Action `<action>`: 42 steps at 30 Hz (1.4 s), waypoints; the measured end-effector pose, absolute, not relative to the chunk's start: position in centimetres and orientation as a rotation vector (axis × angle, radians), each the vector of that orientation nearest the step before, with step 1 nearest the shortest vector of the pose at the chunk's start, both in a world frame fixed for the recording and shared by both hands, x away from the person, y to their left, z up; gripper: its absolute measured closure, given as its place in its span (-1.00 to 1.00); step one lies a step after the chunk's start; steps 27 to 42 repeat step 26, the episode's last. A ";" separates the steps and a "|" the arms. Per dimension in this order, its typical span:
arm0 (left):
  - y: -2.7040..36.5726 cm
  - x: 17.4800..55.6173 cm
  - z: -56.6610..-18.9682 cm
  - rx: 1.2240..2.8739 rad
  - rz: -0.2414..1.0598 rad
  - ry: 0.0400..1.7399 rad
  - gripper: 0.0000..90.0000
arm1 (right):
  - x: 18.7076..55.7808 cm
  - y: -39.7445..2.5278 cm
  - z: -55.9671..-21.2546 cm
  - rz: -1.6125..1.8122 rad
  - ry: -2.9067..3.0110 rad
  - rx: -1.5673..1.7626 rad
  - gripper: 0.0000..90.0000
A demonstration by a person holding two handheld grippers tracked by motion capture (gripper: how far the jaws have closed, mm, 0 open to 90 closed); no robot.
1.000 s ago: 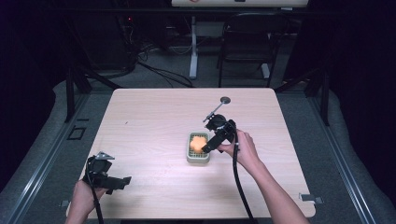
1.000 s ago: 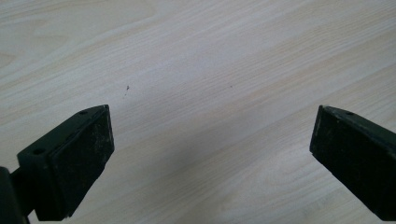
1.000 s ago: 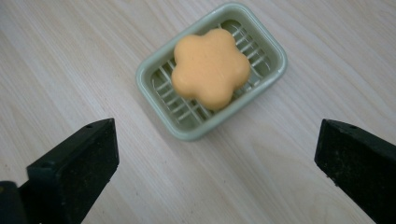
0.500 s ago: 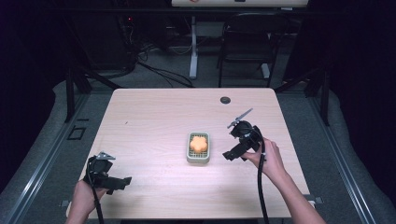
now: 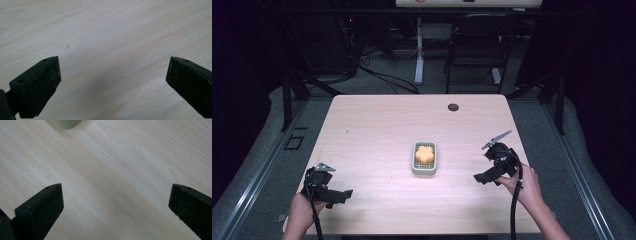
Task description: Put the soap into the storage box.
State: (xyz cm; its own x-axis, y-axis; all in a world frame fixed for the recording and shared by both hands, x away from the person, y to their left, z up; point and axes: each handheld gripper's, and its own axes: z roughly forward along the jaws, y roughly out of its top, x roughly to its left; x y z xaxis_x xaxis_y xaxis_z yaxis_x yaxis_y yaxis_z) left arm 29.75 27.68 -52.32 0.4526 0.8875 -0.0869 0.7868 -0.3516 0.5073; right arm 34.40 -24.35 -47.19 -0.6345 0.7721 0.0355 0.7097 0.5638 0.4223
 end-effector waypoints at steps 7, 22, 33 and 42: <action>27.6 29.8 -52.3 2.237 0.264 1.393 -1.00 | 32.5 -26.7 -49.0 0.590 2.604 1.348 -1.00; 27.6 30.0 -52.5 2.230 0.261 1.372 -1.00 | 31.4 -28.8 -52.3 0.540 2.586 1.473 -0.97; 27.7 30.1 -52.5 2.232 0.264 1.373 -1.00 | 31.5 -28.8 -52.4 0.505 2.620 1.464 -0.94; 27.7 30.1 -52.5 2.232 0.264 1.373 -1.00 | 31.5 -28.8 -52.4 0.505 2.620 1.464 -0.94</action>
